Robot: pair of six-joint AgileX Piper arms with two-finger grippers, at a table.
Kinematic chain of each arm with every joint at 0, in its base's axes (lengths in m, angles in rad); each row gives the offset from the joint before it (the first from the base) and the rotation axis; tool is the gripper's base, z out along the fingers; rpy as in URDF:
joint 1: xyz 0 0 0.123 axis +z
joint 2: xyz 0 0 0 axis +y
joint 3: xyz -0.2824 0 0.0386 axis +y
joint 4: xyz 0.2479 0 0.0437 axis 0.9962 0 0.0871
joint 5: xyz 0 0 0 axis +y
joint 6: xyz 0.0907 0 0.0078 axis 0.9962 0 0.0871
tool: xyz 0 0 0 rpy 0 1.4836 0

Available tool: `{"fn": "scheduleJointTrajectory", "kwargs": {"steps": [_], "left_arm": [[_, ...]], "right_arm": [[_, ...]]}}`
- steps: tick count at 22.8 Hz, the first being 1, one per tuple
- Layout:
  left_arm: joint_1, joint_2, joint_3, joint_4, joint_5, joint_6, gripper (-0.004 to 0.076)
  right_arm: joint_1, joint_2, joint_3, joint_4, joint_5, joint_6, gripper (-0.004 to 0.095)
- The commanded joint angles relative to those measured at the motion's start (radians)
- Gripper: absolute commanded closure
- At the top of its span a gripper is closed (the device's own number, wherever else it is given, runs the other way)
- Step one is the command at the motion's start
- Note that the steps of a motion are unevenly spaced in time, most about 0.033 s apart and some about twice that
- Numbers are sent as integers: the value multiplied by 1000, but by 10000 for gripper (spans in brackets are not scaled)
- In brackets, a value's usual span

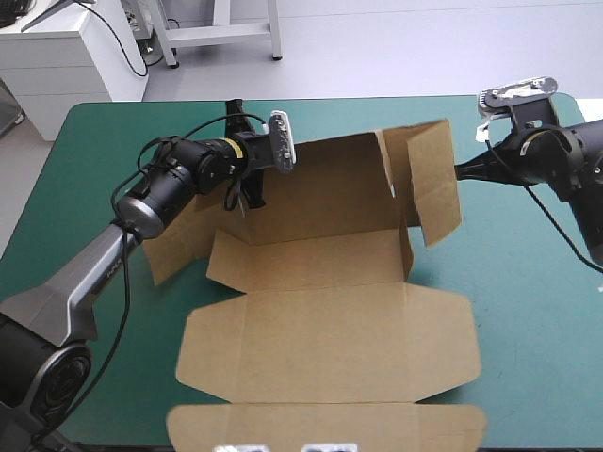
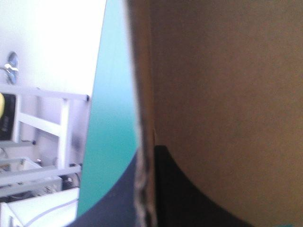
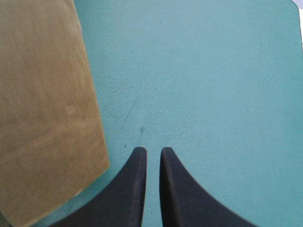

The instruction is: Fold the box

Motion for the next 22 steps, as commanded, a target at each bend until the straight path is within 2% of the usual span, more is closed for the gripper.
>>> {"fn": "scheduleJointTrajectory", "kwargs": {"steps": [1, 3, 5, 8, 10, 11, 13, 18, 22], "left_arm": [[-85, -50, -37, 97, -129, 2, 731], [-128, -50, -37, 150, -129, -25, 731], [-163, -50, -37, 229, -129, -116, 731], [-173, -50, -35, 423, -122, -440, 731], [-173, -50, -35, 598, -65, -646, 731], [-175, -50, -35, 648, -46, -696, 731], [-185, -50, -35, 719, -8, -711, 731], [-226, -50, -30, 720, -1, -688, 731], [-270, -50, 3, 827, -1, -676, 731]], "right_arm": [[-7, -35, -25, -24, -32, 3, 821], [-7, -35, -25, -24, -32, 8, 821], [-7, -35, -25, -24, -32, 8, 821], [-7, -35, -25, -24, -32, 10, 821], [-7, -35, -25, -21, -32, 10, 821], [-7, -35, -25, -17, -34, 12, 821], [-7, -35, -25, -17, -39, 14, 821], [-7, -35, -25, 12, -61, 14, 821], [-7, -35, -25, 25, -74, 14, 821]]}}
